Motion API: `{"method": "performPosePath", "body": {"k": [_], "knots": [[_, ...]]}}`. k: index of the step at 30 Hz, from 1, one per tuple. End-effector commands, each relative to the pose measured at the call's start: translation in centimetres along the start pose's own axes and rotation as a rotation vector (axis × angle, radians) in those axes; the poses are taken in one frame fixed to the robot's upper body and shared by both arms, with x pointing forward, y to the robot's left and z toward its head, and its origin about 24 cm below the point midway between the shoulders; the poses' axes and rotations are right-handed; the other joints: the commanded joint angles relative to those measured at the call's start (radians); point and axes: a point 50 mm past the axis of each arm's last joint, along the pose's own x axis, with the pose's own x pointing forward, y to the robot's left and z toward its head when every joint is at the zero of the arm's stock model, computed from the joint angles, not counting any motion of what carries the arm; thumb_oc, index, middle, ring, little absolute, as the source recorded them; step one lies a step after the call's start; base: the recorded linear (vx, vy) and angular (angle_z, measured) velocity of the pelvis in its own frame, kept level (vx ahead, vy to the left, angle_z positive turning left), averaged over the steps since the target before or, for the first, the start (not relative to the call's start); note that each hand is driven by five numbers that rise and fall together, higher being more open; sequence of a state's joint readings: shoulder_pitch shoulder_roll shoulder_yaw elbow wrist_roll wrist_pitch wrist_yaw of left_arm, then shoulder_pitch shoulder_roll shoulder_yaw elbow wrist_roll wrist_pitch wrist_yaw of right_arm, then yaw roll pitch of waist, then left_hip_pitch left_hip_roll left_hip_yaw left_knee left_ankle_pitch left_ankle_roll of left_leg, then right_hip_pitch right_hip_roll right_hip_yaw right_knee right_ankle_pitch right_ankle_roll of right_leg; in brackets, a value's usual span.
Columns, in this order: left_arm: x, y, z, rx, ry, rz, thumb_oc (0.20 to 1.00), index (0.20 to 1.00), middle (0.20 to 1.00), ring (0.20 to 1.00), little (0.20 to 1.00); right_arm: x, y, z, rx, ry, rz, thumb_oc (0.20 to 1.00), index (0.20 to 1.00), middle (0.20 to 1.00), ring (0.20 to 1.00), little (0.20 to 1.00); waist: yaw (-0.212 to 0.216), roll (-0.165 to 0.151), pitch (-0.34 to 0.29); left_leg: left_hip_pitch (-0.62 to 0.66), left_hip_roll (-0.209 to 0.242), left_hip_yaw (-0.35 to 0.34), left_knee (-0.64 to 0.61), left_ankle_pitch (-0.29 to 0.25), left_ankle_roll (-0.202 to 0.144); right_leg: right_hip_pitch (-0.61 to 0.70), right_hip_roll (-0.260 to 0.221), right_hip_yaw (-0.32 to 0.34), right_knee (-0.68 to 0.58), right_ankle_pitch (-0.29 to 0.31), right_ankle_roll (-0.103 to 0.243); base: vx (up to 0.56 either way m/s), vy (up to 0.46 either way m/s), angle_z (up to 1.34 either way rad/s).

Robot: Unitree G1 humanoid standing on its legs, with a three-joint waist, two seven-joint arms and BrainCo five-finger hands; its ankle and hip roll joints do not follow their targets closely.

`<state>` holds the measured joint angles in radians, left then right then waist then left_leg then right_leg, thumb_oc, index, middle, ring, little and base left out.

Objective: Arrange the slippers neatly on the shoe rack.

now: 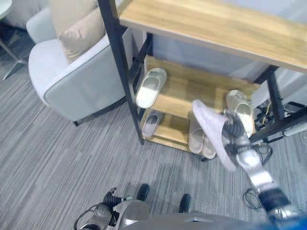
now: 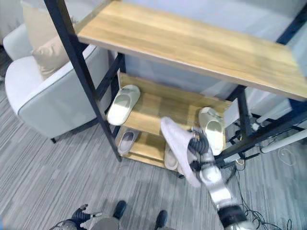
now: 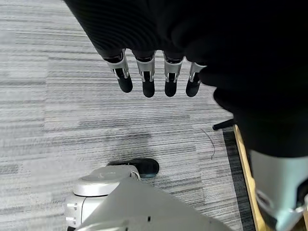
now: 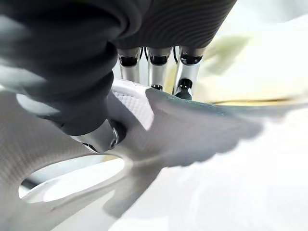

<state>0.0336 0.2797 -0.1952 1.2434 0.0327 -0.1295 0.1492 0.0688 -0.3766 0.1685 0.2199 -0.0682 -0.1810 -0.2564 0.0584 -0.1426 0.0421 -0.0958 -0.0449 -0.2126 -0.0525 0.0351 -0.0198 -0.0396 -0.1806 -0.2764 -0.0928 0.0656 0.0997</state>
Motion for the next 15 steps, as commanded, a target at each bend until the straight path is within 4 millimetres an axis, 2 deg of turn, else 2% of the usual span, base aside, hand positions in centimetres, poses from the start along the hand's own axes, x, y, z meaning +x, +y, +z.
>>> {"method": "performPosePath", "body": {"k": [1, 2, 4, 5, 6, 7, 9, 12, 15], "knots": [[0.0, 0.2, -0.9, 0.025, 0.06, -0.02, 1.0, 1.0, 1.0, 1.0, 1.0, 3.1, -2.5, 4.6, -0.036, -0.218, -0.001, 0.2, 0.2, 0.2, 0.2, 0.2, 0.014, 0.049, 0.06, 0.056, -0.041, 0.031, 0.011, -0.107, 0.054, 0.03, -0.017, 0.031, 0.185, -0.068, 0.078, -0.02, 0.343, -0.67], [-0.2, 0.3, -2.0, 0.023, 0.094, -0.021, 1.0, 1.0, 1.0, 1.0, 1.0, 1.6, -0.9, 3.9, 0.004, -0.201, 0.108, 0.2, 0.2, 0.2, 0.2, 0.2, -0.014, 0.081, 0.077, 0.11, -0.033, 0.078, 0.005, -0.115, 0.067, -0.012, -0.035, 0.036, 0.33, -0.066, 0.084, -0.03, 0.25, -0.97], [-0.2, 0.8, -1.9, 0.001, 0.091, -0.006, 1.0, 1.0, 1.0, 1.0, 1.0, 0.6, -0.3, 3.3, -0.024, -0.187, 0.158, 0.2, 0.2, 0.2, 0.2, 0.2, -0.034, 0.087, 0.09, 0.127, -0.031, 0.083, 0.006, -0.113, 0.068, -0.038, 0.001, 0.066, 0.387, -0.083, 0.075, -0.04, 0.12, -0.83], [-0.1, 0.9, -1.6, -0.007, 0.079, 0.002, 1.0, 1.0, 1.0, 1.0, 1.0, 0.4, -0.1, 2.9, -0.023, -0.171, 0.174, 0.2, 0.2, 0.2, 0.2, 0.2, -0.043, 0.088, 0.091, 0.126, -0.033, 0.083, 0.01, -0.111, 0.068, -0.041, 0.031, 0.082, 0.378, -0.102, 0.067, -0.03, 0.017, -0.31], [-0.1, 0.9, -1.7, -0.007, 0.08, 0.002, 1.0, 1.0, 1.0, 1.0, 1.0, 0.4, 0.0, 2.9, -0.023, -0.171, 0.175, 0.2, 0.2, 0.2, 0.2, 0.2, -0.043, 0.088, 0.092, 0.127, -0.032, 0.083, 0.01, -0.112, 0.067, -0.04, 0.032, 0.082, 0.379, -0.103, 0.067, -0.04, -0.006, -0.04], [-0.1, 0.8, -1.5, -0.013, 0.072, 0.001, 1.0, 1.0, 1.0, 1.0, 1.0, 0.1, 0.2, 2.4, -0.033, -0.156, 0.188, 0.2, 0.2, 0.2, 0.2, 0.2, -0.049, 0.088, 0.087, 0.121, -0.033, 0.093, 0.018, -0.112, 0.066, -0.043, 0.076, 0.087, 0.356, -0.137, 0.049, -0.05, -0.017, 0.16], [-0.1, 0.3, -1.2, -0.013, 0.057, -0.011, 1.0, 1.0, 1.0, 1.0, 1.0, 0.0, 0.7, 2.1, -0.04, -0.145, 0.213, 0.2, 0.2, 0.2, 0.2, 0.2, -0.052, 0.085, 0.086, 0.11, -0.041, 0.099, 0.038, -0.113, 0.066, -0.062, 0.12, 0.085, 0.336, -0.15, 0.026, -0.05, -0.022, 0.04], [0.0, -0.1, -0.6, 0.0, 0.028, -0.021, 1.0, 1.0, 1.0, 1.0, 1.0, -0.7, 1.0, 1.5, -0.061, -0.128, 0.233, 0.2, 0.2, 0.2, 0.2, 0.2, -0.055, 0.076, 0.086, 0.091, -0.058, 0.092, 0.055, -0.102, 0.055, -0.033, 0.154, 0.108, 0.259, -0.162, -0.004, -0.04, -0.068, 0.06], [-0.2, -0.8, -0.9, 0.007, 0.032, -0.038, 1.0, 1.0, 1.0, 1.0, 1.0, -1.0, 0.9, 0.8, -0.089, -0.102, 0.243, 0.2, 0.2, 0.2, 0.2, 0.2, -0.051, 0.077, 0.067, 0.085, -0.055, 0.096, 0.039, -0.095, 0.046, 0.008, 0.155, 0.087, 0.185, -0.162, -0.012, -0.06, -0.074, 0.53]]}}
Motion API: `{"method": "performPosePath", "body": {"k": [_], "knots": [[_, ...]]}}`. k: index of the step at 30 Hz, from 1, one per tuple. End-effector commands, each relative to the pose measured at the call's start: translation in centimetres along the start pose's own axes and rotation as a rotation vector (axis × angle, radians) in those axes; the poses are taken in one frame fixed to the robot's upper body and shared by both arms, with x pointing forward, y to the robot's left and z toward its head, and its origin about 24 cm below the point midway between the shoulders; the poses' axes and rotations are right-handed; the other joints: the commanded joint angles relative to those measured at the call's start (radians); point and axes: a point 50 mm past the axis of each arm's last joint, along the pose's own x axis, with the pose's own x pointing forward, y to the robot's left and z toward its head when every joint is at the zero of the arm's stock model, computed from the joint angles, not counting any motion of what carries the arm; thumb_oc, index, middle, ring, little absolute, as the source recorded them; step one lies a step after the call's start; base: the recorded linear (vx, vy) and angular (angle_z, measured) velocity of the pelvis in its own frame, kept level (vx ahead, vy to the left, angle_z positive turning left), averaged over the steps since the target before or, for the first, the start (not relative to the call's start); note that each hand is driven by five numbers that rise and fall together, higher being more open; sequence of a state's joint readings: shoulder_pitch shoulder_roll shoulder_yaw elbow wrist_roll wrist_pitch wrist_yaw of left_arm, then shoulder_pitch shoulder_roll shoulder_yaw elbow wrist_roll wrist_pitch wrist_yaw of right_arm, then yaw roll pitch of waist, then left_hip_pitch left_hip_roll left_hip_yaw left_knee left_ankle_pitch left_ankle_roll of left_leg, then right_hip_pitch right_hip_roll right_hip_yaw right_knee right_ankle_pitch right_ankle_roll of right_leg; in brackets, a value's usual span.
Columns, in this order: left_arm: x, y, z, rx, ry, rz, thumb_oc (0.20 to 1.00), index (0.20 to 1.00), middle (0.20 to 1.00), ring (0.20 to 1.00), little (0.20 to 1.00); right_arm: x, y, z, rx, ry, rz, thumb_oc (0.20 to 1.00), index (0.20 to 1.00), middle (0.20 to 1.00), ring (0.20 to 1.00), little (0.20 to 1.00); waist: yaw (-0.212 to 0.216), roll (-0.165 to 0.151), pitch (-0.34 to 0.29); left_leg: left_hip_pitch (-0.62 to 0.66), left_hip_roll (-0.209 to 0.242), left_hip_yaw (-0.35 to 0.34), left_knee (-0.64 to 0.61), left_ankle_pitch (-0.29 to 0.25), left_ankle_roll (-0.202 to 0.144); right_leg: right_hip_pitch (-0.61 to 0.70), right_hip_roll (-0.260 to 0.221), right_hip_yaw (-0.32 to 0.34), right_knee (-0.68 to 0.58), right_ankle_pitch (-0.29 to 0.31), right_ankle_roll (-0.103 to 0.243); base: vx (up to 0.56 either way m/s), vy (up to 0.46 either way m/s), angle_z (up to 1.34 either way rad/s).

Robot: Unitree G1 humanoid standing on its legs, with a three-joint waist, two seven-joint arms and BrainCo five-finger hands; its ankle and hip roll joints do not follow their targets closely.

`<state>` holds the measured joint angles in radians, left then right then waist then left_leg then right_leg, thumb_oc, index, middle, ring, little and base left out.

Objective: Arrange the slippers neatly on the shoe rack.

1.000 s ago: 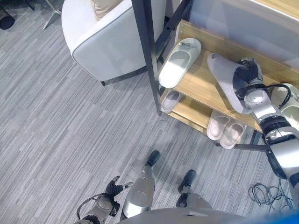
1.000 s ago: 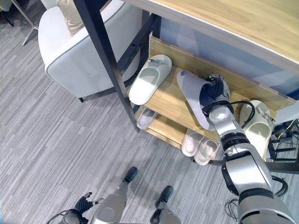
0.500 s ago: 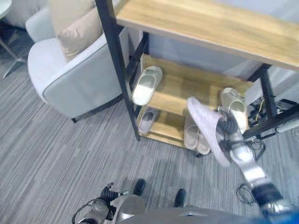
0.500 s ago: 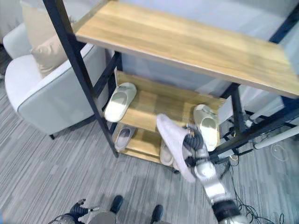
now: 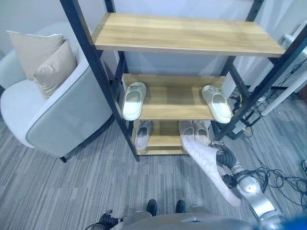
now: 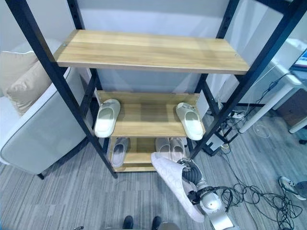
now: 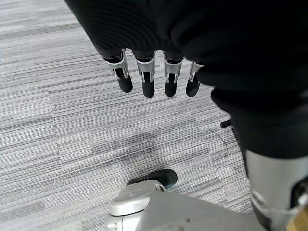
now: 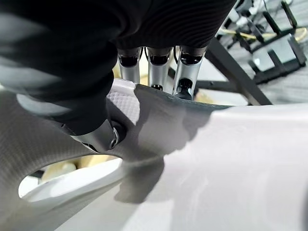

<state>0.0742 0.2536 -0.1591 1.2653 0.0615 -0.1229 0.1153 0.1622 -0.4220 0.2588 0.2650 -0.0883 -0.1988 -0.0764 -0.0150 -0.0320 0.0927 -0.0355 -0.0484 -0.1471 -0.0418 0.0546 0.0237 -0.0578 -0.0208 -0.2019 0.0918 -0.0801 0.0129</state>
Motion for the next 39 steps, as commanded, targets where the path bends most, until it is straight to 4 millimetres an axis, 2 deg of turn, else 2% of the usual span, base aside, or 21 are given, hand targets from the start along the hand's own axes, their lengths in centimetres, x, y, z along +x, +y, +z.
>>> {"method": "performPosePath", "body": {"k": [1, 3, 4, 5, 6, 7, 8, 9, 11, 13, 15, 19, 22, 23, 24, 27, 29, 31, 32, 37, 39], "knots": [[0.2, -0.4, 1.2, 0.005, -0.047, 0.008, 1.0, 1.0, 1.0, 1.0, 1.0, 1.4, -3.1, 3.7, -0.056, -0.187, -0.107, 0.2, 0.2, 0.2, 0.2, 0.2, 0.026, -0.039, 0.035, -0.035, -0.049, 0.069, 0.096, -0.122, -0.021, 0.038, -0.02, -0.026, -0.054, -0.003, 0.072, -0.23, -0.033, 0.07], [0.2, -0.3, 2.2, -0.068, -0.081, 0.028, 1.0, 1.0, 1.0, 1.0, 1.0, 1.3, -3.7, 3.6, -0.027, -0.182, -0.144, 0.2, 0.2, 0.2, 0.2, 0.2, 0.016, -0.045, 0.042, -0.076, 0.006, 0.21, 0.148, -0.13, -0.038, 0.043, -0.041, -0.071, -0.085, 0.003, 0.069, -0.21, 0.022, 0.75], [0.2, -0.3, 2.2, -0.068, -0.081, 0.028, 1.0, 1.0, 1.0, 1.0, 1.0, 1.3, -3.7, 3.6, -0.027, -0.182, -0.145, 0.2, 0.2, 0.2, 0.2, 0.2, 0.015, -0.045, 0.039, -0.082, 0.006, 0.21, 0.148, -0.128, -0.038, 0.039, -0.041, -0.071, -0.085, 0.005, 0.069, -0.12, 0.068, 1.5], [0.4, 0.6, 3.1, -0.158, -0.111, 0.077, 1.0, 1.0, 1.0, 1.0, 1.0, 1.0, -3.4, 3.2, -0.017, -0.163, -0.132, 0.2, 0.2, 0.2, 0.2, 0.2, 0.021, -0.057, 0.045, -0.105, 0.066, 0.241, 0.172, -0.122, -0.05, 0.043, -0.049, -0.076, -0.088, 0.013, 0.064, -0.04, 0.097, 1.32], [0.4, 0.8, 3.1, -0.224, -0.097, 0.104, 1.0, 1.0, 1.0, 1.0, 1.0, 1.2, -2.4, 2.7, -0.028, -0.142, -0.075, 0.2, 0.2, 0.2, 0.2, 0.2, 0.052, -0.075, 0.053, -0.138, 0.127, 0.088, 0.139, -0.068, -0.08, 0.045, -0.042, -0.043, -0.066, -0.003, 0.056, -0.03, 0.092, 0.51], [0.4, 0.8, 3.1, -0.225, -0.097, 0.105, 1.0, 1.0, 1.0, 1.0, 1.0, 1.2, -2.4, 2.7, -0.028, -0.143, -0.075, 0.2, 0.2, 0.2, 0.2, 0.2, 0.05, -0.075, 0.053, -0.138, 0.128, 0.086, 0.137, -0.066, -0.081, 0.045, -0.041, -0.045, -0.065, -0.004, 0.056, 0.04, 0.102, -0.19], [0.4, 1.0, 2.9, -0.23, -0.086, 0.107, 1.0, 1.0, 1.0, 1.0, 1.0, 1.1, -2.2, 2.0, -0.044, -0.111, -0.076, 0.2, 0.2, 0.2, 0.2, 0.2, 0.053, -0.068, 0.061, -0.149, 0.157, 0.025, 0.073, -0.028, -0.087, 0.048, -0.035, -0.036, -0.05, -0.022, 0.057, 0.05, 0.108, -0.43], [0.4, 0.9, 2.6, -0.212, -0.073, 0.104, 1.0, 1.0, 1.0, 1.0, 1.0, 0.9, -2.1, 1.4, -0.043, -0.085, -0.073, 0.2, 0.2, 0.2, 0.2, 0.2, 0.05, -0.059, 0.055, -0.13, 0.168, 0.029, 0.035, -0.018, -0.089, 0.052, -0.032, -0.04, -0.048, -0.026, 0.059, 0.11, 0.189, -0.46], [0.3, 0.6, 1.6, -0.158, -0.039, 0.093, 1.0, 1.0, 1.0, 1.0, 1.0, 0.6, -1.8, 0.4, -0.027, -0.042, -0.066, 0.2, 0.2, 0.2, 0.2, 0.2, 0.044, -0.045, 0.036, -0.092, 0.167, 0.047, -0.02, -0.003, -0.095, 0.06, -0.041, -0.046, -0.038, -0.025, 0.067, 0.17, 0.254, -0.16], [-0.1, 0.3, -0.4, -0.049, 0.02, 0.073, 1.0, 1.0, 1.0, 1.0, 1.0, 0.0, -0.7, -0.1, 0.023, -0.014, -0.025, 0.2, 0.2, 0.2, 0.2, 0.2, 0.035, -0.045, 0.028, -0.058, 0.143, 0.077, -0.009, -0.025, -0.085, 0.058, -0.075, -0.017, -0.017, -0.008, 0.084, 0.2, 0.335, -0.53], [-0.1, 1.0, -1.0, -0.01, 0.04, 0.082, 1.0, 1.0, 1.0, 1.0, 1.0, -0.5, 0.0, -1.0, 0.035, 0.032, 0.012, 0.2, 0.2, 0.2, 0.2, 0.2, 0.025, -0.049, 0.033, -0.055, 0.12, 0.11, 0.031, -0.055, -0.068, 0.054, -0.098, 0.012, -0.006, -0.004, 0.098, 0.12, 0.256, -0.71], [0.6, 2.5, 2.6, 0.029, -0.076, 0.13, 1.0, 1.0, 1.0, 1.0, 1.0, -0.6, -0.3, -2.3, 0.086, 0.098, -0.03, 0.2, 0.2, 0.2, 0.2, 0.2, -0.005, -0.046, 0.056, -0.095, 0.095, 0.144, 0.108, -0.095, -0.052, 0.008, -0.12, 0.046, 0.036, -0.009, 0.107, 0.0, 0.099, -0.37], [0.7, 4.1, 7.8, 0.022, -0.259, 0.185, 1.0, 1.0, 1.0, 1.0, 1.0, 0.6, -2.3, -2.0, 0.092, 0.095, -0.139, 0.2, 0.2, 0.2, 0.2, 0.2, -0.02, -0.035, 0.124, -0.22, 0.085, 0.144, 0.227, -0.115, -0.053, -0.119, -0.132, 0.06, 0.14, -0.021, 0.1, -0.21, 0.017, -0.05], [0.5, 4.7, 9.7, 0.011, -0.338, 0.203, 1.0, 1.0, 1.0, 1.0, 1.0, 1.4, -3.3, -1.5, 0.085, 0.084, -0.192, 0.2, 0.2, 0.2, 0.2, 0.2, -0.018, -0.028, 0.154, -0.287, 0.08, 0.133, 0.279, -0.121, -0.053, -0.184, -0.135, 0.063, 0.196, -0.027, 0.096, -0.27, -0.004, -0.04], [0.4, 4.8, 10.2, 0.001, -0.358, 0.202, 1.0, 1.0, 1.0, 1.0, 1.0, 1.7, -3.5, -1.2, 0.087, 0.074, -0.208, 0.2, 0.2, 0.2, 0.2, 0.2, -0.018, -0.023, 0.159, -0.323, 0.079, 0.126, 0.306, -0.124, -0.052, -0.22, -0.138, 0.063, 0.227, -0.034, 0.093, -0.19, -0.034, -0.02], [0.2, 4.7, 10.5, -0.035, -0.39, 0.196, 1.0, 1.0, 1.0, 1.0, 1.0, 2.9, -4.5, -0.1, 0.093, 0.033, -0.264, 0.2, 0.2, 0.2, 0.2, 0.2, -0.004, -0.018, 0.178, -0.421, 0.075, 0.098, 0.398, -0.144, -0.046, -0.301, -0.143, 0.064, 0.308, -0.068, 0.081, -0.07, -0.04, 0.24], [-0.3, 5.4, 11.1, -0.194, -0.451, 0.23, 1.0, 1.0, 1.0, 1.0, 1.0, 4.9, -5.1, 2.7, 0.104, -0.064, -0.298, 0.2, 0.2, 0.2, 0.2, 0.2, 0.035, -0.017, 0.202, -0.571, 0.071, 0.07, 0.568, -0.205, -0.037, -0.451, -0.156, 0.072, 0.489, -0.136, 0.063, -0.08, -0.106, 0.04], [-0.6, 6.0, 11.6, -0.248, -0.479, 0.243, 1.0, 1.0, 1.0, 1.0, 1.0, 5.8, -5.4, 4.0, 0.114, -0.102, -0.317, 0.2, 0.2, 0.2, 0.2, 0.2, 0.051, -0.014, 0.206, -0.635, 0.069, 0.058, 0.639, -0.231, -0.033, -0.513, -0.162, 0.075, 0.565, -0.167, 0.055, -0.01, -0.082, 0.42], [-0.9, 6.6, 12.4, -0.279, -0.521, 0.266, 1.0, 1.0, 1.0, 1.0, 1.0, 7.1, -6.2, 6.8, 0.084, -0.195, -0.342, 0.2, 0.2, 0.2, 0.2, 0.2, 0.069, -0.01, 0.217, -0.733, 0.066, 0.044, 0.786, -0.318, -0.026, -0.613, -0.172, 0.08, 0.711, -0.252, 0.048, 0.05, -0.075, 0.62], [-1.7, 8.1, 14.8, -0.337, -0.622, 0.312, 1.0, 1.0, 1.0, 1.0, 1.0, 8.9, -9.1, 12.1, 0.073, -0.351, -0.459, 0.2, 0.2, 0.2, 0.2, 0.2, 0.094, 0.007, 0.201, -0.965, 0.042, 0.034, 1.021, -0.398, -0.014, -0.839, -0.186, 0.091, 0.931, -0.351, 0.027, 0.0, -0.033, 0.13], [-2.6, 9.3, 16.4, -0.383, -0.701, 0.339, 1.0, 1.0, 1.0, 1.0, 1.0, 9.5, -12.8, 17.0, 0.035, -0.481, -0.585, 0.2, 0.2, 0.2, 0.2, 0.2, 0.11, 0.025, 0.169, -1.148, 0.021, 0.032, 1.17, -0.449, -0.006, -1.022, -0.207, 0.111, 1.091, -0.402, 0.012, 0.01, 0.015, 0.03]]}}
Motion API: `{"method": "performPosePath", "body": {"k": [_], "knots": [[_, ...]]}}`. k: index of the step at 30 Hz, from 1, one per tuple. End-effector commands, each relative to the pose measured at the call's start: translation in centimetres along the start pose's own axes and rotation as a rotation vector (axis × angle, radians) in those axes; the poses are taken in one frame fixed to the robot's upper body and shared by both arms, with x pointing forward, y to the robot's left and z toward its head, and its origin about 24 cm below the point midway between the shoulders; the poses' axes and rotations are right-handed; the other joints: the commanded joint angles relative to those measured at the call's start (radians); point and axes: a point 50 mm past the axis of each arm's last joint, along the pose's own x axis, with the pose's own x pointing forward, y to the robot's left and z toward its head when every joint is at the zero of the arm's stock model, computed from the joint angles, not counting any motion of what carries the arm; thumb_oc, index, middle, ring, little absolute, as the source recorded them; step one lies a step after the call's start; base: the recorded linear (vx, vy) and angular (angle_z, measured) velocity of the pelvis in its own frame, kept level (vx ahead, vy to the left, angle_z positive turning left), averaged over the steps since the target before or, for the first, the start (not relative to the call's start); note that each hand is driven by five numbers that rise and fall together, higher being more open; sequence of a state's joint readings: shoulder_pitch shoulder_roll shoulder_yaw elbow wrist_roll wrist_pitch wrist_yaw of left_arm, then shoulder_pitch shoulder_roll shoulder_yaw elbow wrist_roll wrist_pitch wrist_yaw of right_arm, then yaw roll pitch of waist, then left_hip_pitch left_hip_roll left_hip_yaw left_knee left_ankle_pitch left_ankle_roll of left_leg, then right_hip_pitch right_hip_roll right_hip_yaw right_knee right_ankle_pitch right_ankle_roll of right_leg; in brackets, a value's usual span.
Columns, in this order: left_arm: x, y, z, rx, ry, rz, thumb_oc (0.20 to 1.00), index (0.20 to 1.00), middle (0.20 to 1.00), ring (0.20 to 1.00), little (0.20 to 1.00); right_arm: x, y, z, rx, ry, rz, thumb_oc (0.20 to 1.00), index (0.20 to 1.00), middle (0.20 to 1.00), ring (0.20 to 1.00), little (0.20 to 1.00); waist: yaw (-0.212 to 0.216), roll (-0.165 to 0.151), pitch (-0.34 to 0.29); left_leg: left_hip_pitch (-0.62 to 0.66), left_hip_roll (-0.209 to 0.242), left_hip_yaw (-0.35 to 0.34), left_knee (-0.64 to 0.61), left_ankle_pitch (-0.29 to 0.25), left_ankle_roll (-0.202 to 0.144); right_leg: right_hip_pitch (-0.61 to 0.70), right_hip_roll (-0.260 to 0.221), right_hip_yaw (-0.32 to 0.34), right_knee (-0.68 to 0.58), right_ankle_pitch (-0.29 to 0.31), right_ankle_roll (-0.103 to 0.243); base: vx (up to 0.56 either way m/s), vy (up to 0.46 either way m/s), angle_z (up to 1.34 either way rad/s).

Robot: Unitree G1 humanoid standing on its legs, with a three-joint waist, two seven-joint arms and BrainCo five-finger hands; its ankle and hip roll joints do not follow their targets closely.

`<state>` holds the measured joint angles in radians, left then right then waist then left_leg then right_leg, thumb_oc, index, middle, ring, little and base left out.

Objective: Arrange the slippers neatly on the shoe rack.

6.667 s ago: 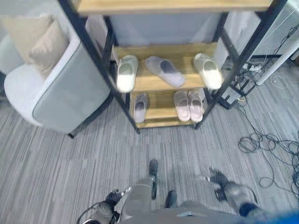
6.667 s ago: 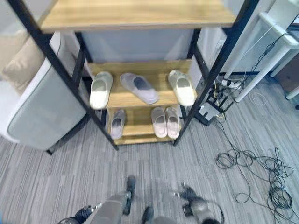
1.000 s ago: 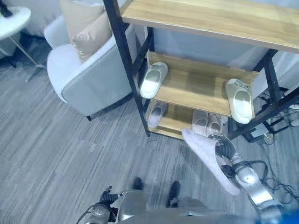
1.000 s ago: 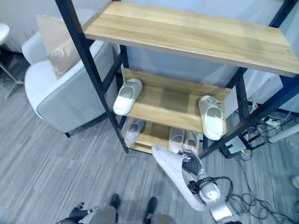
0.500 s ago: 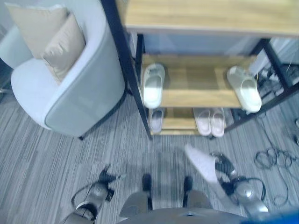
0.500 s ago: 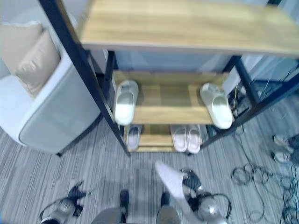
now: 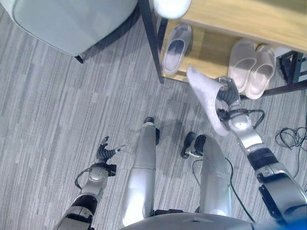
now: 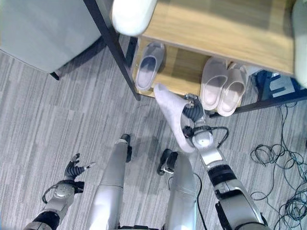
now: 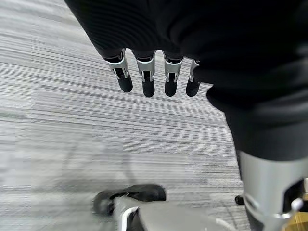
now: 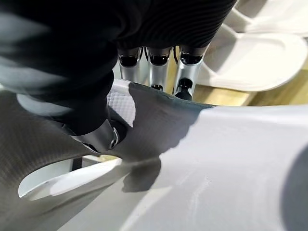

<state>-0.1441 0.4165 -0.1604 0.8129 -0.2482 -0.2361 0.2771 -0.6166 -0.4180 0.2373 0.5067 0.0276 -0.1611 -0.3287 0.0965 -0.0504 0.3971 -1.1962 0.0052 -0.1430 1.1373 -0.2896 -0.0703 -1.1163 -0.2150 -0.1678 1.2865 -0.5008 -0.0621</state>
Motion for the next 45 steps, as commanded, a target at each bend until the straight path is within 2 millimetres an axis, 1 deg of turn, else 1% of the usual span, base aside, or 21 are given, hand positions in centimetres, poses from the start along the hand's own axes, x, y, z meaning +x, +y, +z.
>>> {"method": "performPosePath", "body": {"k": [1, 2, 4, 6, 8, 9, 12, 15, 17, 21, 22, 23, 24, 28, 32, 34, 36, 37, 40, 43, 45], "knots": [[-0.9, 0.9, -1.0, -0.04, -0.005, 0.064, 1.0, 1.0, 1.0, 1.0, 1.0, 0.8, -4.2, 0.8, -0.051, -0.065, -0.172, 0.2, 0.2, 0.2, 0.2, 0.2, 0.008, 0.048, -0.147, -0.033, -0.04, 0.026, 0.025, -0.116, 0.092, -0.013, -0.013, 0.083, -0.061, 0.009, 0.086, 0.07, 0.064, 0.09], [-0.7, 1.6, -0.3, -0.054, -0.034, 0.091, 1.0, 1.0, 1.0, 1.0, 1.0, 2.5, -5.6, 2.9, -0.047, -0.121, -0.233, 0.2, 0.2, 0.2, 0.2, 0.2, 0.02, 0.057, -0.162, -0.1, -0.049, 0.027, 0.083, -0.136, 0.098, -0.084, -0.016, 0.096, 0.009, -0.011, 0.082, 0.07, 0.062, 0.13], [-0.4, 2.6, 0.6, -0.082, -0.08, 0.12, 1.0, 1.0, 1.0, 1.0, 1.0, 4.6, -8.0, 5.4, -0.092, -0.175, -0.318, 0.2, 0.2, 0.2, 0.2, 0.2, 0.042, 0.07, -0.174, -0.192, -0.068, 0.027, 0.178, -0.165, 0.103, -0.183, -0.032, 0.106, 0.112, -0.034, 0.081, 0.11, 0.072, 0.03], [-0.1, 3.3, 1.5, -0.095, -0.113, 0.139, 1.0, 1.0, 1.0, 1.0, 1.0, 5.7, -9.5, 6.9, -0.178, -0.212, -0.351, 0.2, 0.2, 0.2, 0.2, 0.2, 0.054, 0.081, -0.176, -0.248, -0.078, 0.024, 0.249, -0.183, 0.104, -0.244, -0.042, 0.121, 0.191, -0.052, 0.085, 0.12, 0.09, 0.05], [0.3, 3.8, 3.3, -0.102, -0.185, 0.149, 1.0, 1.0, 1.0, 1.0, 1.0, 6.6, -10.9, 8.7, -0.248, -0.244, -0.391, 0.2, 0.2, 0.2, 0.2, 0.2, 0.065, 0.088, -0.171, -0.299, -0.093, 0.023, 0.325, -0.203, 0.108, -0.29, -0.057, 0.13, 0.266, -0.07, 0.087, 0.14, 0.079, 0.16], [0.8, 4.1, 5.3, -0.125, -0.251, 0.159, 1.0, 1.0, 1.0, 1.0, 1.0, 7.9, -11.8, 10.1, -0.316, -0.233, -0.416, 0.2, 0.2, 0.2, 0.2, 0.2, 0.075, 0.088, -0.167, -0.363, -0.112, 0.021, 0.427, -0.237, 0.11, -0.35, -0.077, 0.146, 0.366, -0.093, 0.086, 0.18, 0.054, 0.08], [1.1, 4.4, 6.2, -0.136, -0.282, 0.169, 1.0, 1.0, 1.0, 1.0, 1.0, 8.6, -12.9, 10.3, -0.365, -0.181, -0.431, 0.2, 0.2, 0.2, 0.2, 0.2, 0.076, 0.083, -0.124, -0.374, -0.121, 0.026, 0.53, -0.283, 0.107, -0.366, -0.088, 0.178, 0.47, -0.121, 0.082, 0.14, 0.02, 0.08], [1.3, 5.7, 7.0, -0.168, -0.307, 0.206, 1.0, 1.0, 1.0, 1.0, 1.0, 9.1, -14.4, 10.2, -0.361, -0.118, -0.477, 0.2, 0.2, 0.2, 0.2, 0.2, 0.087, 0.086, -0.055, -0.374, -0.12, 0.032, 0.634, -0.328, 0.103, -0.352, -0.093, 0.212, 0.576, -0.137, 0.077, 0.08, 0.003, 0.05], [1.6, 7.9, 8.0, -0.18, -0.331, 0.269, 1.0, 1.0, 1.0, 1.0, 1.0, 9.3, -15.0, 10.7, -0.366, -0.11, -0.501, 0.2, 0.2, 0.2, 0.2, 0.2, 0.091, 0.09, 0.006, -0.374, -0.119, 0.027, 0.727, -0.363, 0.098, -0.348, -0.084, 0.248, 0.683, -0.158, 0.071, 0.09, 0.002, -0.03], [1.9, 9.5, 8.4, -0.176, -0.329, 0.321, 1.0, 1.0, 1.0, 1.0, 1.0, 9.4, -15.3, 11.1, -0.347, -0.111, -0.53, 0.2, 0.2, 0.2, 0.2, 0.2, 0.086, 0.094, 0.045, -0.374, -0.118, 0.025, 0.781, -0.388, 0.094, -0.347, -0.078, 0.28, 0.752, -0.167, 0.065, 0.04, 0.019, -0.1], [2.0, 10.6, 8.6, -0.177, -0.331, 0.349, 1.0, 1.0, 1.0, 1.0, 1.0, 9.5, -15.4, 11.2, -0.323, -0.109, -0.534, 0.2, 0.2, 0.2, 0.2, 0.2, 0.086, 0.1, 0.071, -0.374, -0.113, 0.021, 0.809, -0.394, 0.09, -0.349, -0.078, 0.292, 0.782, -0.168, 0.064, 0.0, 0.01, -0.1], [2.0, 11.0, 8.5, -0.178, -0.323, 0.355, 1.0, 1.0, 1.0, 1.0, 1.0, 9.5, -15.4, 11.1, -0.323, -0.109, -0.531, 0.2, 0.2, 0.2, 0.2, 0.2, 0.088, 0.104, 0.085, -0.374, -0.111, 0.018, 0.821, -0.399, 0.09, -0.345, -0.077, 0.301, 0.797, -0.171, 0.062, 0.01, 0.021, -0.11], [1.8, 11.5, 7.6, -0.155, -0.294, 0.359, 1.0, 1.0, 1.0, 1.0, 1.0, 9.6, -15.5, 11.9, -0.233, -0.138, -0.533, 0.2, 0.2, 0.2, 0.2, 0.2, 0.091, 0.108, 0.101, -0.374, -0.12, 0.01, 0.838, -0.398, 0.088, -0.347, -0.076, 0.316, 0.823, -0.173, 0.06, 0.0, -0.007, -0.14], [1.8, 11.8, 6.6, -0.157, -0.256, 0.385, 1.0, 1.0, 1.0, 1.0, 1.0, 10.1, -15.2, 13.0, -0.26, -0.145, -0.526, 0.2, 0.2, 0.2, 0.2, 0.2, 0.101, 0.088, 0.121, -0.374, -0.115, -0.002, 0.854, -0.403, 0.083, -0.345, -0.079, 0.321, 0.836, -0.175, 0.051, 0.0, -0.007, -0.04], [2.2, 12.2, 6.3, -0.156, -0.221, 0.409, 1.0, 1.0, 1.0, 1.0, 1.0, 10.4, -14.6, 12.2, -0.25, -0.086, -0.526, 0.2, 0.2, 0.2, 0.2, 0.2, 0.109, 0.072, 0.12, -0.374, -0.109, -0.006, 0.855, -0.398, 0.079, -0.344, -0.08, 0.318, 0.832, -0.172, 0.046, -0.01, 0.0, -0.01], [2.3, 11.5, 6.4, -0.143, -0.226, 0.387, 1.0, 1.0, 1.0, 1.0, 1.0, 10.6, -14.6, 12.7, -0.251, -0.085, -0.541, 0.2, 0.2, 0.2, 0.2, 0.2, 0.114, 0.067, 0.121, -0.374, -0.113, -0.009, 0.857, -0.401, 0.078, -0.341, -0.08, 0.32, 0.835, -0.169, 0.046, 0.0, 0.0, 0.0], [1.9, 10.9, 5.2, -0.155, -0.196, 0.368, 1.0, 1.0, 1.0, 1.0, 1.0, 10.5, -14.9, 12.6, -0.268, -0.079, -0.557, 0.2, 0.2, 0.2, 0.2, 0.2, 0.119, 0.065, 0.121, -0.374, -0.113, -0.006, 0.857, -0.401, 0.077, -0.34, -0.082, 0.321, 0.836, -0.166, 0.045, 0.0, 0.0, 0.0], [1.8, 10.6, 4.9, -0.145, -0.193, 0.359, 1.0, 1.0, 1.0, 1.0, 1.0, 10.5, -15.1, 12.3, -0.272, -0.062, -0.567, 1.0, 1.0, 1.0, 1.0, 1.0, 0.121, 0.065, 0.121, -0.374, -0.114, -0.006, 0.858, -0.403, 0.077, -0.34, -0.081, 0.324, 0.838, -0.166, 0.044, 0.0, 0.0, 0.0], [1.7, 9.8, 4.8, -0.122, -0.203, 0.33, 1.0, 1.0, 1.0, 1.0, 1.0, 10.5, -15.1, 12.4, -0.205, -0.06, -0.581, 1.0, 1.0, 1.0, 1.0, 1.0, 0.124, 0.061, 0.121, -0.374, -0.113, -0.007, 0.862, -0.406, 0.076, -0.337, -0.081, 0.327, 0.845, -0.163, 0.043, 0.0, 0.0, 0.0], [1.8, 9.3, 5.3, -0.103, -0.226, 0.298, 1.0, 1.0, 1.0, 1.0, 1.0, 10.5, -14.7, 12.5, -0.224, -0.074, -0.571, 1.0, 1.0, 1.0, 1.0, 1.0, 0.118, 0.058, 0.121, -0.374, -0.111, -0.008, 0.865, -0.404, 0.073, -0.338, -0.079, 0.329, 0.846, -0.164, 0.041, 0.0, 0.0, 0.0], [1.7, 9.0, 4.9, -0.101, -0.21, 0.288, 1.0, 1.0, 1.0, 1.0, 1.0, 10.5, -14.7, 12.3, -0.22, -0.068, -0.569, 1.0, 1.0, 1.0, 1.0, 1.0, 0.114, 0.057, 0.121, -0.374, -0.108, -0.008, 0.87, -0.404, 0.072, -0.339, -0.08, 0.329, 0.849, -0.165, 0.038, 0.0, 0.0, 0.0]]}}
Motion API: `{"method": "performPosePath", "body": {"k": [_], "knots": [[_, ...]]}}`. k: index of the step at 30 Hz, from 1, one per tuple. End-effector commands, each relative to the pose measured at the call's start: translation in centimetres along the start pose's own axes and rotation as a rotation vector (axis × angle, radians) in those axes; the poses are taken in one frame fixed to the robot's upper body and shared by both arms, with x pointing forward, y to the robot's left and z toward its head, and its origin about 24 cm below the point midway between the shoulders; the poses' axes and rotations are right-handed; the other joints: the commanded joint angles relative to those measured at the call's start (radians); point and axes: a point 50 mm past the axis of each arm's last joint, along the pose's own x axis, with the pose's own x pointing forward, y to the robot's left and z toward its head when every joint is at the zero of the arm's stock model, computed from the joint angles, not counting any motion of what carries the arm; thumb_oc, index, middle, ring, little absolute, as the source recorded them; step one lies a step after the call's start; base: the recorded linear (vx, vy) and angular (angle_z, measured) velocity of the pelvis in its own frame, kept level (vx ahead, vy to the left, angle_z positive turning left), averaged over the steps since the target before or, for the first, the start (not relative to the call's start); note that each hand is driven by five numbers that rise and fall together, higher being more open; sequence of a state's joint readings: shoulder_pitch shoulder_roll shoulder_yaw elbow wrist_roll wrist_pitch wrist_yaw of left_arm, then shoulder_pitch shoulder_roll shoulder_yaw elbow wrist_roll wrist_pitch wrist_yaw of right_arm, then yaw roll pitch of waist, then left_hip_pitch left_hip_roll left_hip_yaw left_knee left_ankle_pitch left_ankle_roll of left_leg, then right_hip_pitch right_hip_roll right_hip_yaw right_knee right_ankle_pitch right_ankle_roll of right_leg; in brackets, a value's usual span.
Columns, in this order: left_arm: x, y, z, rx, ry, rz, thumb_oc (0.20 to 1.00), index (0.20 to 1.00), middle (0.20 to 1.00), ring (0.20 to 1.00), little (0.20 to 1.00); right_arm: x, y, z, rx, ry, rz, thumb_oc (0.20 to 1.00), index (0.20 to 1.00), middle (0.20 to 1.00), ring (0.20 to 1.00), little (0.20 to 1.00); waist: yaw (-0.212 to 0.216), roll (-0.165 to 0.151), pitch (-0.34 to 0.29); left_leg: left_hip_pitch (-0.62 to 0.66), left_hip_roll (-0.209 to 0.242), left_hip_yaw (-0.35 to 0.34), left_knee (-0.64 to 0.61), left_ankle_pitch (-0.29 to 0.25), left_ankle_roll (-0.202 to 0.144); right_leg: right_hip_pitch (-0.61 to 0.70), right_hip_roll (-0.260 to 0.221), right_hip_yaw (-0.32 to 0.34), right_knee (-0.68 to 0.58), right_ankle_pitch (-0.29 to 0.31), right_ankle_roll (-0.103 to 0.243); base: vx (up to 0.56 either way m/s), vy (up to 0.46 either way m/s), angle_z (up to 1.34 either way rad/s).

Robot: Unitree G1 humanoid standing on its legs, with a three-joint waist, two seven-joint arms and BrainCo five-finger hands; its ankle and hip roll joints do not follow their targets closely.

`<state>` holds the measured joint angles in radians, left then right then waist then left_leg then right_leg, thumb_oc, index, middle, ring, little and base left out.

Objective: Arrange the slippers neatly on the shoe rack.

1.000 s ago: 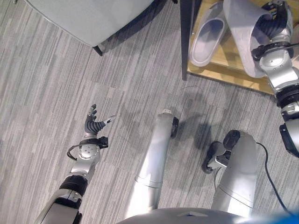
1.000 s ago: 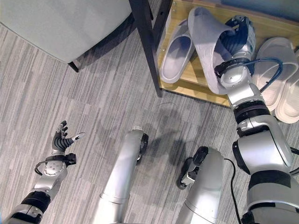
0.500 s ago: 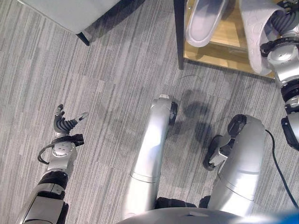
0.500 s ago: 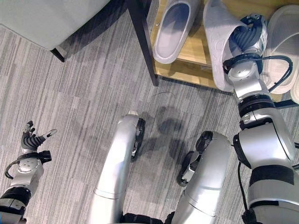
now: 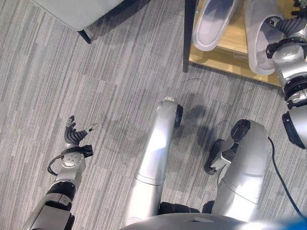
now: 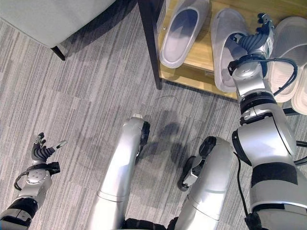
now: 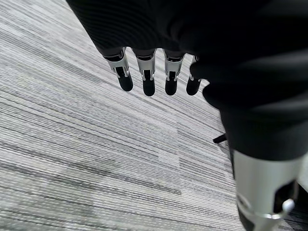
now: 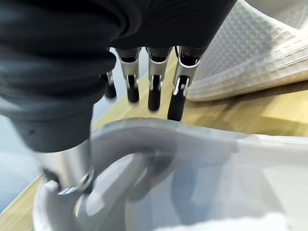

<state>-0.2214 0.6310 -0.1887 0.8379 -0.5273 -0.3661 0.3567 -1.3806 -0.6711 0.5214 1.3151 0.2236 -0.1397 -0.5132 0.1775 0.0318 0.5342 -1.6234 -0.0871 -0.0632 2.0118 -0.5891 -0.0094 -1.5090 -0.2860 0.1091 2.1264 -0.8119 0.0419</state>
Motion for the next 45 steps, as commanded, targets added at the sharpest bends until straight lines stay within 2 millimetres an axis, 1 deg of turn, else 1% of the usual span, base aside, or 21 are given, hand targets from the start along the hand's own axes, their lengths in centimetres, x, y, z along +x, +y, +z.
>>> {"method": "performPosePath", "body": {"k": [1, 2, 3, 5, 6, 8, 9, 10, 13, 17, 19, 21, 24, 25, 29, 30, 32, 34, 40, 42, 45], "knots": [[0.1, 1.2, 0.6, 0.03, -0.048, 0.027, 1.0, 1.0, 1.0, 1.0, 1.0, 0.9, -0.9, 4.0, 0.094, -0.109, -0.064, 1.0, 1.0, 1.0, 1.0, 1.0, 0.032, -0.024, -0.016, 0.053, -0.014, -0.088, -0.005, -0.104, 0.011, 0.054, -0.011, 0.051, 0.008, 0.146, -0.067, -0.02, 0.03, -0.01], [-0.8, 0.4, -0.9, 0.022, -0.002, 0.01, 1.0, 1.0, 1.0, 1.0, 1.0, 0.5, -0.3, 3.8, 0.198, -0.09, -0.067, 1.0, 1.0, 1.0, 1.0, 1.0, 0.025, -0.026, -0.016, 0.053, -0.017, -0.085, -0.007, -0.105, 0.009, 0.055, -0.011, 0.054, 0.015, 0.147, -0.067, 0.0, 0.0, 0.0], [-1.1, 0.0, -1.2, 0.016, 0.009, 0.008, 1.0, 1.0, 1.0, 1.0, 1.0, 0.1, 0.2, 4.2, 0.255, -0.096, -0.067, 1.0, 1.0, 1.0, 1.0, 1.0, 0.02, -0.029, -0.016, 0.053, -0.018, -0.086, -0.004, -0.107, 0.007, 0.056, -0.009, 0.058, 0.024, 0.146, -0.068, 0.0, 0.0, 0.0], [-1.0, -0.4, -1.4, 0.018, 0.026, 0.023, 1.0, 1.0, 1.0, 1.0, 1.0, -1.0, 1.8, 4.2, 0.298, -0.112, -0.038, 1.0, 1.0, 1.0, 1.0, 1.0, 0.003, -0.035, -0.016, 0.053, -0.015, -0.089, 0.012, -0.11, 0.003, 0.057, -0.006, 0.059, 0.043, 0.141, -0.072, 0.0, 0.0, 0.0], [-0.9, -0.6, -1.5, 0.017, 0.039, 0.031, 1.0, 1.0, 1.0, 1.0, 1.0, -1.5, 2.3, 4.7, 0.317, -0.138, -0.032, 1.0, 1.0, 1.0, 1.0, 1.0, -0.002, -0.037, -0.016, 0.053, -0.014, -0.093, 0.021, -0.113, -0.001, 0.059, -0.006, 0.056, 0.049, 0.138, -0.07, 0.0, 0.0, 0.0], [-1.0, -0.8, -1.8, 0.017, 0.053, 0.039, 1.0, 1.0, 1.0, 1.0, 1.0, -1.9, 2.7, 4.8, 0.346, -0.151, -0.031, 1.0, 1.0, 1.0, 1.0, 1.0, -0.008, -0.034, -0.016, 0.053, -0.013, -0.096, 0.032, -0.115, -0.002, 0.057, -0.005, 0.056, 0.058, 0.135, -0.07, 0.0, -0.001, -0.05], [-1.1, -1.2, -1.9, 0.021, 0.061, 0.042, 1.0, 1.0, 1.0, 1.0, 1.0, -2.6, 2.8, 5.5, 0.385, -0.205, -0.033, 1.0, 1.0, 1.0, 1.0, 1.0, -0.011, -0.033, -0.016, 0.053, -0.013, -0.102, 0.044, -0.118, -0.004, 0.058, -0.004, 0.056, 0.07, 0.132, -0.068, -0.01, -0.009, -0.1], [-1.1, -1.2, -2.0, 0.02, 0.064, 0.042, 1.0, 1.0, 1.0, 1.0, 1.0, -2.7, 2.8, 5.6, 0.376, -0.222, -0.029, 1.0, 1.0, 1.0, 1.0, 1.0, -0.013, -0.032, -0.016, 0.053, -0.013, -0.104, 0.048, -0.118, -0.006, 0.057, -0.003, 0.057, 0.076, 0.128, -0.068, -0.01, -0.021, -0.11], [-1.1, -1.1, -2.2, 0.026, 0.072, 0.044, 1.0, 1.0, 1.0, 1.0, 1.0, -3.0, 2.5, 6.1, 0.37, -0.268, -0.034, 1.0, 1.0, 1.0, 1.0, 1.0, -0.017, -0.027, -0.016, 0.053, -0.011, -0.106, 0.061, -0.12, -0.008, 0.049, 0.002, 0.066, 0.096, 0.125, -0.065, 0.0, -0.009, -0.1], [-1.6, -1.4, -2.6, 0.021, 0.082, 0.042, 1.0, 1.0, 1.0, 1.0, 1.0, -3.8, 2.3, 6.4, 0.435, -0.304, -0.04, 1.0, 1.0, 1.0, 1.0, 1.0, -0.023, -0.022, -0.016, 0.053, -0.012, -0.108, 0.067, -0.12, -0.008, 0.046, 0.004, 0.071, 0.108, 0.121, -0.067, -0.02, -0.015, -0.06], [-1.7, -1.5, -2.4, 0.015, 0.076, 0.051, 1.0, 1.0, 1.0, 1.0, 1.0, -4.8, 2.3, 6.2, 0.556, -0.292, -0.053, 1.0, 1.0, 1.0, 1.0, 1.0, -0.034, -0.021, -0.015, 0.053, -0.012, -0.109, 0.075, -0.123, -0.01, 0.051, 0.005, 0.07, 0.118, 0.117, -0.064, -0.03, -0.031, -0.02], [-1.6, -1.4, -2.2, 0.009, 0.073, 0.071, 1.0, 1.0, 1.0, 1.0, 1.0, -6.0, 2.8, 5.9, 0.597, -0.291, -0.029, 1.0, 1.0, 1.0, 1.0, 1.0, -0.043, -0.027, -0.016, 0.053, -0.011, -0.115, 0.09, -0.123, -0.012, 0.05, 0.008, 0.065, 0.131, 0.114, -0.065, -0.01, -0.015, -0.01], [-2.1, -1.7, -2.7, 0.006, 0.092, 0.082, 1.0, 1.0, 1.0, 1.0, 1.0, -7.7, 3.9, 5.2, 0.624, -0.28, 0.01, 1.0, 1.0, 1.0, 1.0, 1.0, -0.044, -0.034, -0.015, 0.053, -0.009, -0.129, 0.121, -0.128, -0.014, 0.045, 0.01, 0.058, 0.149, 0.106, -0.066, -0.01, -0.024, -0.08], [-1.9, -1.6, -2.6, -0.021, 0.1, 0.119, 1.0, 1.0, 1.0, 1.0, 1.0, -9.5, 4.8, 4.3, 0.635, -0.267, 0.049, 1.0, 1.0, 1.0, 1.0, 1.0, -0.051, -0.038, -0.015, 0.053, -0.006, -0.134, 0.142, -0.137, -0.013, 0.037, 0.021, 0.058, 0.166, 0.105, -0.063, -0.01, -0.026, -0.17], [-1.2, -1.7, -1.8, -0.032, 0.089, 0.147, 1.0, 1.0, 1.0, 1.0, 1.0, -11.4, 5.5, 3.6, 0.639, -0.275, 0.098, 1.0, 1.0, 1.0, 1.0, 1.0, -0.059, -0.044, -0.015, 0.053, -0.003, -0.144, 0.17, -0.147, -0.006, 0.017, 0.035, 0.06, 0.185, 0.1, -0.069, -0.01, 0.004, -0.18], [-0.9, -1.9, -1.2, -0.033, 0.068, 0.155, 1.0, 1.0, 1.0, 1.0, 1.0, -12.1, 5.8, 3.0, 0.623, -0.269, 0.114, 1.0, 1.0, 1.0, 1.0, 1.0, -0.066, -0.046, -0.015, 0.053, 0.0, -0.147, 0.179, -0.152, -0.002, 0.012, 0.04, 0.059, 0.186, 0.099, -0.07, 0.0, 0.018, -0.11], [-0.8, -2.0, -1.0, -0.035, 0.062, 0.155, 1.0, 1.0, 1.0, 1.0, 1.0, -12.4, 5.9, 2.9, 0.629, -0.267, 0.118, 1.0, 1.0, 1.0, 1.0, 1.0, -0.066, -0.047, -0.015, 0.053, 0.002, -0.15, 0.185, -0.153, -0.001, 0.008, 0.044, 0.06, 0.189, 0.099, -0.068, 0.0, 0.011, -0.19], [-0.6, -3.0, -0.1, -0.014, 0.023, 0.134, 1.0, 1.0, 1.0, 1.0, 1.0, -13.4, 6.2, 1.9, 0.602, -0.257, 0.14, 1.0, 1.0, 1.0, 1.0, 1.0, -0.074, -0.048, -0.016, 0.053, 0.003, -0.157, 0.194, -0.157, 0.001, 0.006, 0.051, 0.063, 0.192, 0.099, -0.06, 0.01, 0.009, -0.1], [-0.8, -4.2, 0.1, -0.001, 0.014, 0.13, 1.0, 1.0, 1.0, 1.0, 1.0, -14.0, 7.2, 2.7, 0.623, -0.264, 0.173, 1.0, 1.0, 1.0, 1.0, 1.0, -0.078, -0.052, -0.019, 0.053, 0.009, -0.157, 0.198, -0.16, 0.003, 0.009, 0.051, 0.065, 0.198, 0.101, -0.054, 0.0, -0.006, -0.04], [-0.9, -4.4, 0.0, -0.001, 0.019, 0.129, 1.0, 1.0, 1.0, 1.0, 1.0, -14.4, 7.8, 3.7, 0.645, -0.286, 0.204, 1.0, 1.0, 1.0, 1.0, 1.0, -0.075, -0.05, -0.016, 0.053, 0.008, -0.156, 0.194, -0.158, 0.0, 0.013, 0.051, 0.068, 0.198, 0.104, -0.053, 0.0, 0.0, 0.0], [-1.1, -4.8, 0.1, 0.002, 0.014, 0.123, 1.0, 1.0, 1.0, 1.0, 1.0, -15.0, 8.2, 4.4, 0.66, -0.304, 0.232, 1.0, 1.0, 1.0, 1.0, 1.0, -0.073, -0.05, -0.016, 0.053, 0.008, -0.156, 0.192, -0.157, -0.003, 0.018, 0.048, 0.069, 0.199, 0.107, -0.052, 0.0, 0.0, 0.0]]}}
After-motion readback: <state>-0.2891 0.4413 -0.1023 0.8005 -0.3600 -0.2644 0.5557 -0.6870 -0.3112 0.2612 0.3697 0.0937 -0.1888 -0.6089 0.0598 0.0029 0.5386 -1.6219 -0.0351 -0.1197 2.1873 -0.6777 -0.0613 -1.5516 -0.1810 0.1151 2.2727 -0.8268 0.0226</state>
